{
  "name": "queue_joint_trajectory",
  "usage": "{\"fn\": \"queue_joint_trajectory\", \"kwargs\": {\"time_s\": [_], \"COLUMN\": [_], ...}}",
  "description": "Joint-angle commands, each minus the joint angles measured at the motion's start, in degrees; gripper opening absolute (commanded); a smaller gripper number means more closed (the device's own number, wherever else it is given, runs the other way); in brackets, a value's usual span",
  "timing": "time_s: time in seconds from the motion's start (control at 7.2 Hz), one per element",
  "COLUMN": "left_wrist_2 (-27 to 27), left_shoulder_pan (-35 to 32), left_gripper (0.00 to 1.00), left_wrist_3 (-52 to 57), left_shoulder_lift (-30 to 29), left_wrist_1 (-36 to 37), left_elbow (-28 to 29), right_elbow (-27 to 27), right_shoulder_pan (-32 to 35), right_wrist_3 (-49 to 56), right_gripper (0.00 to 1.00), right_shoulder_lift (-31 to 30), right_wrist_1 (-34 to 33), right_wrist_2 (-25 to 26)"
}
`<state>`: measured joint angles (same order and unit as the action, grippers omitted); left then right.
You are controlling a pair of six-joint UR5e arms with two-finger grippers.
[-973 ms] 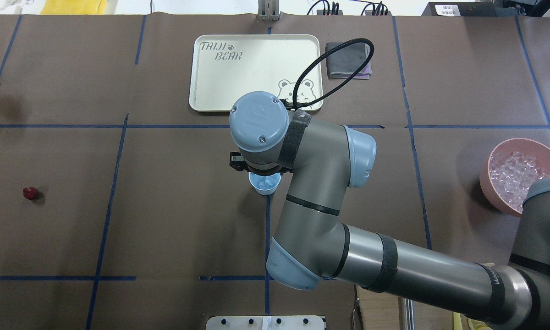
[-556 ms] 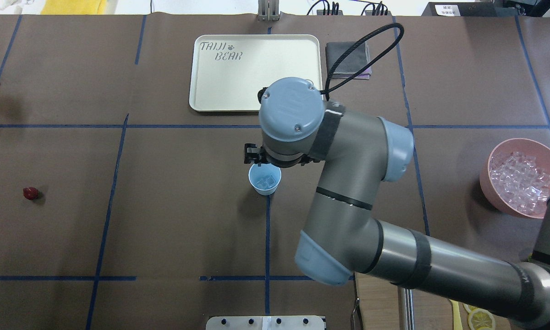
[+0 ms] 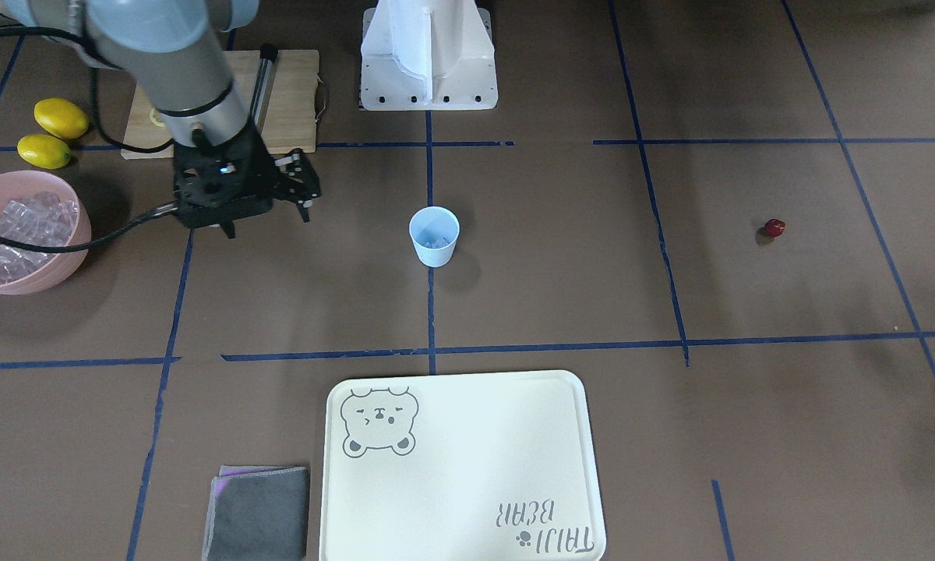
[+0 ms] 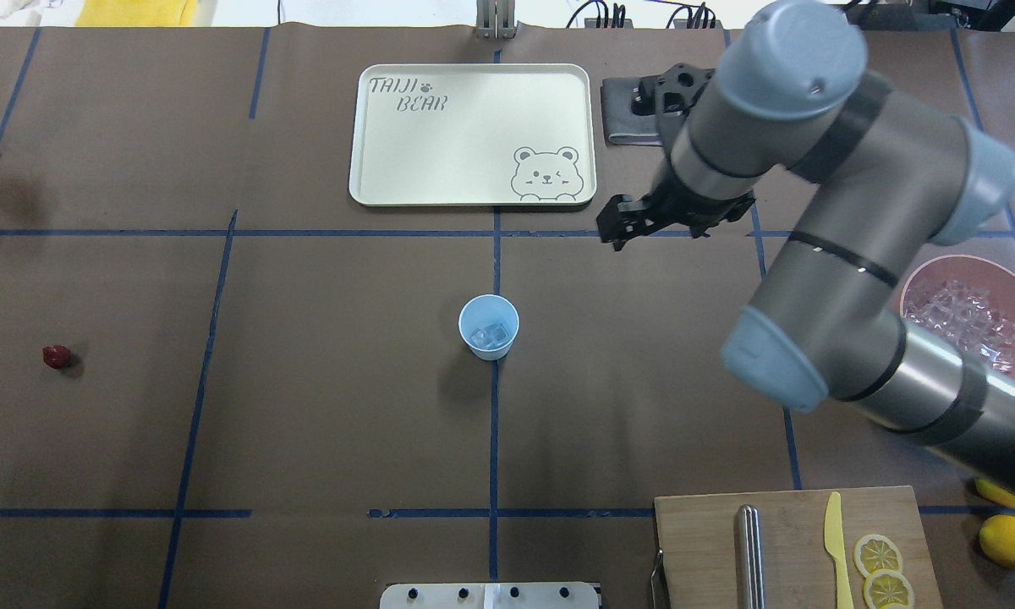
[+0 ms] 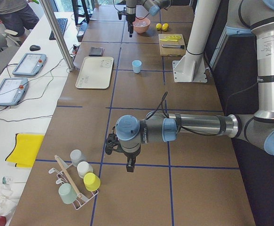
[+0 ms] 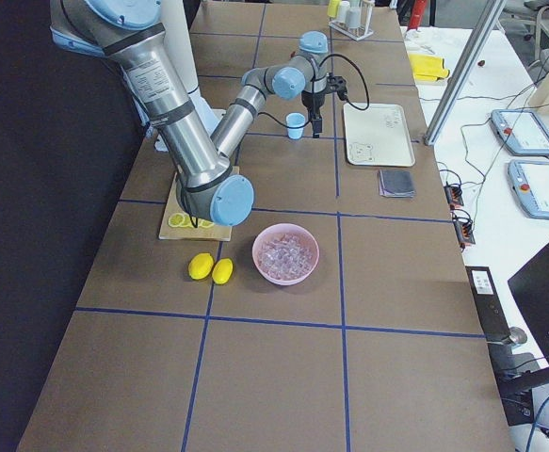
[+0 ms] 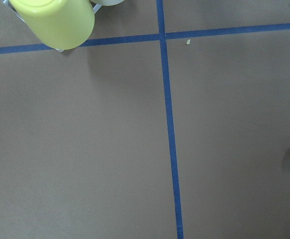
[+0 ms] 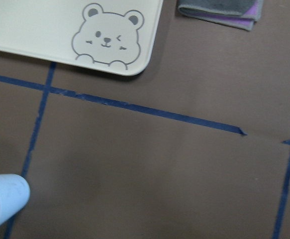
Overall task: Put ice and strawberries in cup
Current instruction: 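Move the right gripper back to the pink bowl of ice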
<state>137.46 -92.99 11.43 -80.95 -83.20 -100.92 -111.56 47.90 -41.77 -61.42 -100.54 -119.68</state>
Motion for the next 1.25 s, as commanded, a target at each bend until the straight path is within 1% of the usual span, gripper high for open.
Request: {"fn": "queue_joint_trajectory", "kwargs": {"time_s": [0.0,0.14,0.28,0.42,0.56,0.69,0.83,0.97,1.11], "left_wrist_2": [0.00,0.00,0.00,-0.09,-0.09,-0.09,-0.09,-0.09,0.00], "left_shoulder_pan": [0.00,-0.09,0.00,-0.09,0.00,0.00,0.00,0.00,0.00], "left_gripper": [1.00,1.00,1.00,1.00,1.00,1.00,1.00,1.00,1.00], "left_wrist_3": [0.00,0.00,0.00,0.00,0.00,0.00,0.00,0.00,0.00], "left_shoulder_lift": [0.00,0.00,0.00,0.00,0.00,0.00,0.00,0.00,0.00], "left_wrist_1": [-0.03,-0.03,-0.03,-0.03,-0.03,-0.03,-0.03,-0.03,-0.03], "left_elbow": [0.02,-0.06,0.02,0.02,0.11,0.11,0.11,0.11,0.02], "right_elbow": [-4.87,-6.20,-6.30,-6.21,-5.86,-5.60,-4.64,-2.80,-0.61], "right_shoulder_pan": [7.62,11.39,14.91,16.51,16.70,16.79,16.79,16.70,16.70], "right_wrist_3": [14.63,20.44,24.50,27.76,28.23,28.32,28.41,28.24,28.15], "right_gripper": [1.00,1.00,1.00,1.00,1.00,1.00,1.00,1.00,1.00], "right_shoulder_lift": [-11.46,-17.62,-23.94,-31.75,-37.57,-40.85,-41.92,-41.93,-42.02], "right_wrist_1": [0.34,3.13,8.90,16.52,23.47,26.24,26.53,26.53,27.93], "right_wrist_2": [-2.93,-5.10,-8.43,-9.16,-9.26,-8.91,-8.65,-8.73,-8.64]}}
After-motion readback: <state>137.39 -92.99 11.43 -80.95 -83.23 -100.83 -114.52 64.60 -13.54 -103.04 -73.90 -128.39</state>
